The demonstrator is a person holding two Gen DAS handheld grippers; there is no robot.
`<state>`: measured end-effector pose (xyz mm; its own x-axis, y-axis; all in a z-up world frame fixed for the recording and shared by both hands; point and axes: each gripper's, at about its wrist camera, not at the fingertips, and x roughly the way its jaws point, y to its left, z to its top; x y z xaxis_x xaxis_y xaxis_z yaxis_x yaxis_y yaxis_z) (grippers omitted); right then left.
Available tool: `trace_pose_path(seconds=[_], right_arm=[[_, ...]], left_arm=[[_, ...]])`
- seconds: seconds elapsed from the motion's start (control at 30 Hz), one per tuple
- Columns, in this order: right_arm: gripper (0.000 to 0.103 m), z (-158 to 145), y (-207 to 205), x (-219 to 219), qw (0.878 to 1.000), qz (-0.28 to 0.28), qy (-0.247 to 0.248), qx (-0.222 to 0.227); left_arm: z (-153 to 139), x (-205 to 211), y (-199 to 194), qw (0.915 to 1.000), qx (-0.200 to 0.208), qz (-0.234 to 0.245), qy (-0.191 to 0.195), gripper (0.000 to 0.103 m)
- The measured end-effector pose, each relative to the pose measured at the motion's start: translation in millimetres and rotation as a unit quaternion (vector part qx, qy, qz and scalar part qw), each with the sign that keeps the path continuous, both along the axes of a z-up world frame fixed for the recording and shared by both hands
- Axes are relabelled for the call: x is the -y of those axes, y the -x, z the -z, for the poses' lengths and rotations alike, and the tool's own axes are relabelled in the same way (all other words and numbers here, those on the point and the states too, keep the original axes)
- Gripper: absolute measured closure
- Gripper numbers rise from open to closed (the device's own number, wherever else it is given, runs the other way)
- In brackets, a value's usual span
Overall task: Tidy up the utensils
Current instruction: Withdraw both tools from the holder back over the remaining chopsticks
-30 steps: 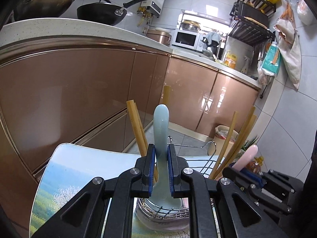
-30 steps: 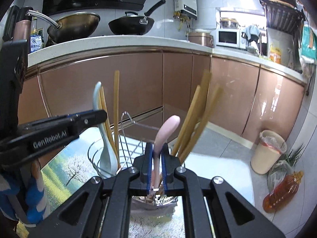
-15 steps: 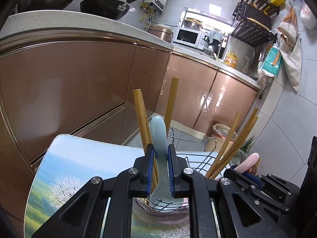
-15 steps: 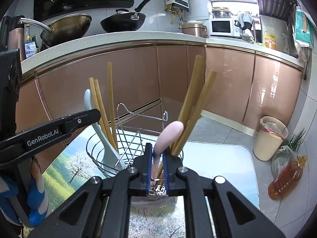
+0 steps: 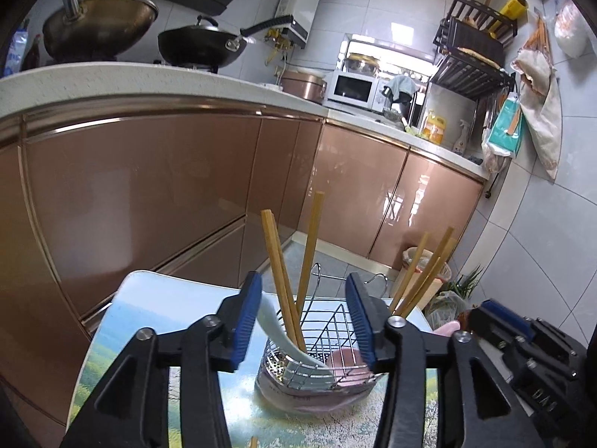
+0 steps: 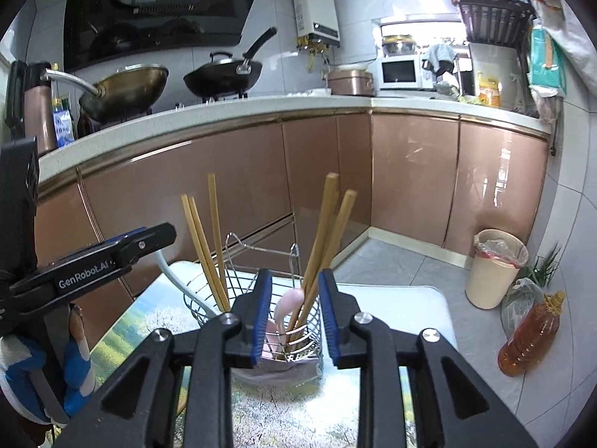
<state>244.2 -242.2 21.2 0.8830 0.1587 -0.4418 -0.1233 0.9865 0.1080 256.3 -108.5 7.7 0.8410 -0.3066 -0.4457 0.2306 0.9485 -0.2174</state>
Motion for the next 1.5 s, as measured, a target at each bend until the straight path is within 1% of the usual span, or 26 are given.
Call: trace_pose_path(seconds=[0.07, 0.1, 0.13, 0.43, 0.6, 0.77, 1.07, 1.3, 1.5], right_arm=[[0.072, -7, 10, 3, 1.0, 0.006, -0.001, 0.004], [0.069, -11, 18, 5, 1.0, 0.009, -0.003, 0.006], [0.068, -12, 23, 5, 1.0, 0.011, -0.004, 0.007], [0.066, -28, 82, 12, 1.0, 0.027, -0.013, 0.008], [0.066, -34, 114, 11, 0.999, 0.032, -0.016, 0.003], [0.066, -32, 141, 6, 0.999, 0.036, -0.018, -0.005], [0.066, -18, 182, -4, 0.998, 0.043, -0.026, -0.024], [0.066, -5, 199, -11, 0.997, 0.044, -0.038, -0.04], [0.066, 3, 203, -18, 0.997, 0.037, -0.042, -0.053]], left_arm=[[-6, -6, 9, 1.0, 0.005, 0.0, -0.002, 0.046], [-8, -8, 13, 1.0, 0.006, -0.001, -0.001, 0.044], [-11, -11, 18, 1.0, 0.007, -0.001, -0.001, 0.043], [-26, -43, 61, 0.9999, 0.011, -0.006, -0.011, 0.036], [-24, -61, 84, 0.9998, 0.0, -0.011, -0.018, 0.036], [-17, -75, 110, 0.9995, -0.01, -0.015, -0.025, 0.036], [2, -92, 147, 0.9988, -0.027, -0.019, -0.037, 0.036], [15, -101, 171, 0.9979, -0.036, -0.015, -0.052, 0.036], [25, -105, 178, 0.9971, -0.046, -0.013, -0.059, 0.036]])
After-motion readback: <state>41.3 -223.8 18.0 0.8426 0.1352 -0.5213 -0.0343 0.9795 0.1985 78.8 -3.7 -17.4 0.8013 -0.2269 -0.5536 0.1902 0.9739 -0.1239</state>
